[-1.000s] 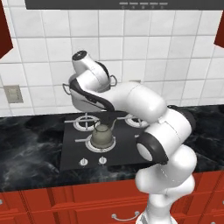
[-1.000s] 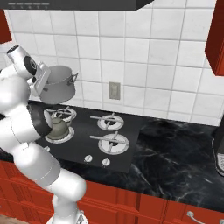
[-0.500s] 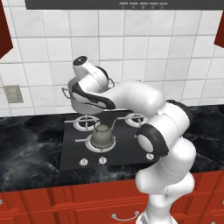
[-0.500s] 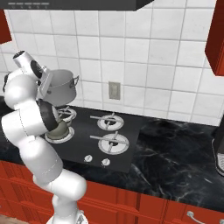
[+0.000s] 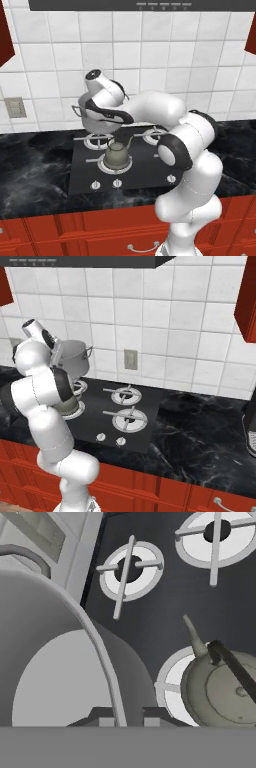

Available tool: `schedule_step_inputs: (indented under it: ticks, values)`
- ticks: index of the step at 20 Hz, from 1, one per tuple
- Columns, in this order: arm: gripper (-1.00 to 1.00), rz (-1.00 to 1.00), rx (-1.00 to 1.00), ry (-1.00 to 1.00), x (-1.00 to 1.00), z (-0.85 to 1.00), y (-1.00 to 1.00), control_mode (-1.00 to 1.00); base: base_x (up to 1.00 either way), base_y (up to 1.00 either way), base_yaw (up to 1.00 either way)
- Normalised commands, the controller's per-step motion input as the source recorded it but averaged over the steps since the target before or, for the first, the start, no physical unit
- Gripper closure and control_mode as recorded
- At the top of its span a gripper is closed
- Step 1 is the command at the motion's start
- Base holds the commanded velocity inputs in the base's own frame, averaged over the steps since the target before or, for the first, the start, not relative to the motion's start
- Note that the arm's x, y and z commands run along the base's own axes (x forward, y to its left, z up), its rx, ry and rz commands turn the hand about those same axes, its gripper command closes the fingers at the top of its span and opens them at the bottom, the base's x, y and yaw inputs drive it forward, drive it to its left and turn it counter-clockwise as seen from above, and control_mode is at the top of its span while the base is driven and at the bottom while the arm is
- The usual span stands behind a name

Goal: Pick the kettle from the cabinet and place it on a stove burner. Then pick the pot from the counter and place it on another stove burner. Finally, turn both burners on.

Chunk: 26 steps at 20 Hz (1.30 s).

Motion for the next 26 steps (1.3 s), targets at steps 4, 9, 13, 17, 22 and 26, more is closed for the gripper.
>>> schedule_step_inputs:
  ticks: [4,9,13,17,22,26]
  values:
    - [1.0,-0.05,0.0,0.0,0.13,-0.28,0.09,-1.0,0.0,0.0,0.0]
    - [1.0,-0.06,0.0,0.0,0.14,-0.25,0.1,-1.0,0.0,0.0,0.0]
    - [1.0,-0.06,0.0,0.0,0.15,-0.24,0.14,-1.0,0.0,0.0,0.0]
    - [1.0,-0.06,0.0,0.0,0.13,-0.25,0.16,-1.0,0.0,0.0,0.0]
    - [1.0,-0.04,0.0,0.0,0.02,-0.17,0.15,-1.0,0.0,0.0,0.0]
    - [1.0,-0.03,0.0,0.0,0.01,-0.18,0.14,-1.0,0.0,0.0,0.0]
